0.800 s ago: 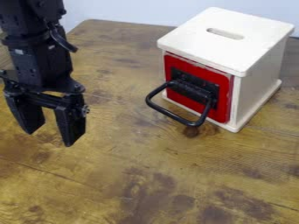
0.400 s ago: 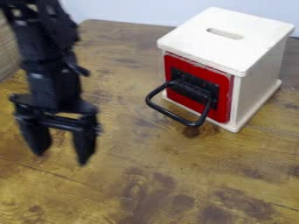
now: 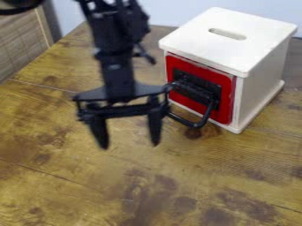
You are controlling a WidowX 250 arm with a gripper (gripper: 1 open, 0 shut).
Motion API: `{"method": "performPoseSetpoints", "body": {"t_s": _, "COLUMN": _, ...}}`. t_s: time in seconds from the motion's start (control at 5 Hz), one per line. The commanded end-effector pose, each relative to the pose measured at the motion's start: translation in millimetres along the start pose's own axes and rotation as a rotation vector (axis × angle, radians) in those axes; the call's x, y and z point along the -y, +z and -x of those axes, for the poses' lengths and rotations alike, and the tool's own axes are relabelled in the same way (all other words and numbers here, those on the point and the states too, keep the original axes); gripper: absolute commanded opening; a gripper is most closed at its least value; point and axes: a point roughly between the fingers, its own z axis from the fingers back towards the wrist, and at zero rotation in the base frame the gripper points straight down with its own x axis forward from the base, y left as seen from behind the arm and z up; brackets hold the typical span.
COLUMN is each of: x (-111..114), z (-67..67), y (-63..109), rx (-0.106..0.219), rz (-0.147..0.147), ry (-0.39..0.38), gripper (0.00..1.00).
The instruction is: Open the drawer
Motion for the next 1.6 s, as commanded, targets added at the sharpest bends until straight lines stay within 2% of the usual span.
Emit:
{"method": "performPoseSetpoints", "body": {"t_s": 0.0, "x": 35.7, "z": -11.5, "y": 21.7, "rx": 0.059, "rz": 0.102, "ry": 0.148, "gripper": 1.00}}
{"method": "performPoseSetpoints", "body": {"t_s": 0.2, "x": 62.6, "z": -26.3, "y": 17.7, "rx": 0.082, "rz": 0.159, "ry": 0.393, "gripper": 1.00}}
{"method": "performPoseSetpoints", "body": {"t_s": 0.4, "x": 78.4, "z": -35.3, "y": 13.9, "rx": 0.101, "rz": 0.182, "ry": 0.543, "gripper": 1.00}}
{"method": "performPoseSetpoints", "body": {"t_s": 0.6, "x": 83.6, "z": -47.2, "y": 7.5, "rx": 0.126, "rz": 0.186, "ry": 0.676, "gripper": 1.00}}
{"method": "performPoseSetpoints", "body": {"t_s": 1.0, "x": 85.7, "z": -44.7, "y": 2.1, "rx": 0.145, "rz": 0.150, "ry": 0.611, "gripper": 1.00}}
{"method": "performPoseSetpoints", "body": {"t_s": 1.4, "x": 72.9, "z": -49.8, "y": -19.1, "rx": 0.165, "rz": 0.116, "ry": 0.662, "gripper": 1.00}}
